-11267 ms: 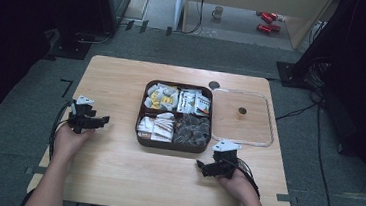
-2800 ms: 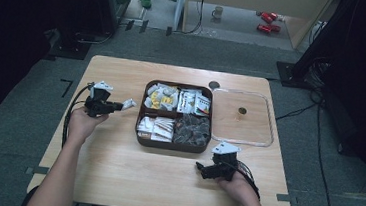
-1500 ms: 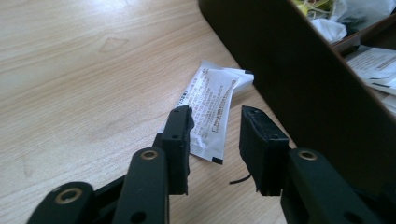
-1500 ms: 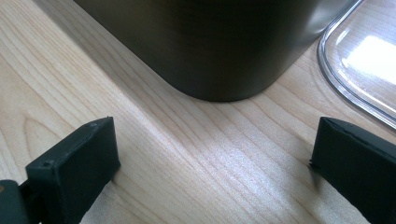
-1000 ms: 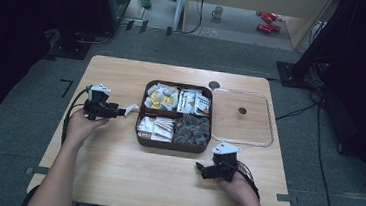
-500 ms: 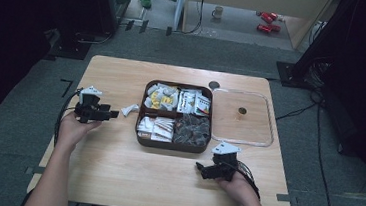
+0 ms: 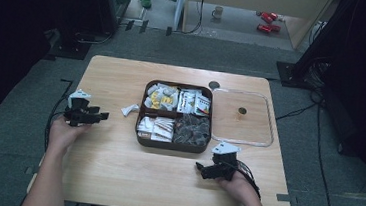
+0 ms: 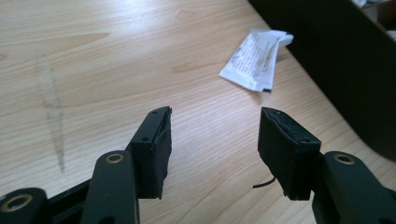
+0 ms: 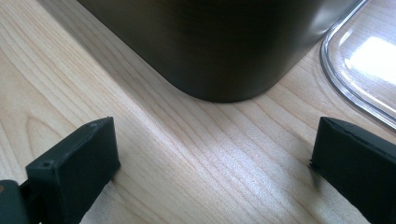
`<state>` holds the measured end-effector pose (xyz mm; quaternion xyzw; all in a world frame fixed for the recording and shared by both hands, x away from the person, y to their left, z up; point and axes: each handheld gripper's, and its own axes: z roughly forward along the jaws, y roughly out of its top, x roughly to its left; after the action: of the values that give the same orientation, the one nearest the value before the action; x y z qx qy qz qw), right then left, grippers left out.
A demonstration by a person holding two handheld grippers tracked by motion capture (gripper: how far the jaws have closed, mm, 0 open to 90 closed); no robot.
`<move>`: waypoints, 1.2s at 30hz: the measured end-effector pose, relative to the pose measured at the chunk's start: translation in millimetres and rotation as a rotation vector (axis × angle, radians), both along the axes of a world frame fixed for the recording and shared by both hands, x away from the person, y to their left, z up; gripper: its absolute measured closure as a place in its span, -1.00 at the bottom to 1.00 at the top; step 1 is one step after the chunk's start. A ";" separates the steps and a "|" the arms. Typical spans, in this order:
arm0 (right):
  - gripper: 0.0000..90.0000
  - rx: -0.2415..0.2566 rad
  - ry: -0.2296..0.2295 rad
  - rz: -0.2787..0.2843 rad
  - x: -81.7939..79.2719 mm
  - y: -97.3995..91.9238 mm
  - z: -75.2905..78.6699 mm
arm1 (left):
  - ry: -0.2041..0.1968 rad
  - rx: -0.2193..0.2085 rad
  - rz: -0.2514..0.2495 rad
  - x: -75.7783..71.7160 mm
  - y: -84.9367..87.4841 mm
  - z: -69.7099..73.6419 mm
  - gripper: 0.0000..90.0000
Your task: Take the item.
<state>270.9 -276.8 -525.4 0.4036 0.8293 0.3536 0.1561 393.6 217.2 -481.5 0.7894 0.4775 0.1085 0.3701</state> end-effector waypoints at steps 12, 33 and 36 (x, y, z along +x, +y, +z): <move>-0.99 -0.001 0.000 0.006 1.5 0.6 0.0 | 0.048 0.034 0.028 2.1 18.5 -18.3 -0.05; -0.99 0.000 0.002 0.003 1.5 0.9 0.0 | -0.106 0.099 0.030 -2.2 14.8 -31.5 -0.40; -0.99 0.000 0.002 0.003 1.5 0.9 0.0 | -0.127 0.120 0.034 -2.7 12.3 -33.5 -0.45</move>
<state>272.4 -275.9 -525.4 0.4029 0.8299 0.3536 0.1548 390.9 229.5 -515.0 0.7936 0.4590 0.1927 0.3499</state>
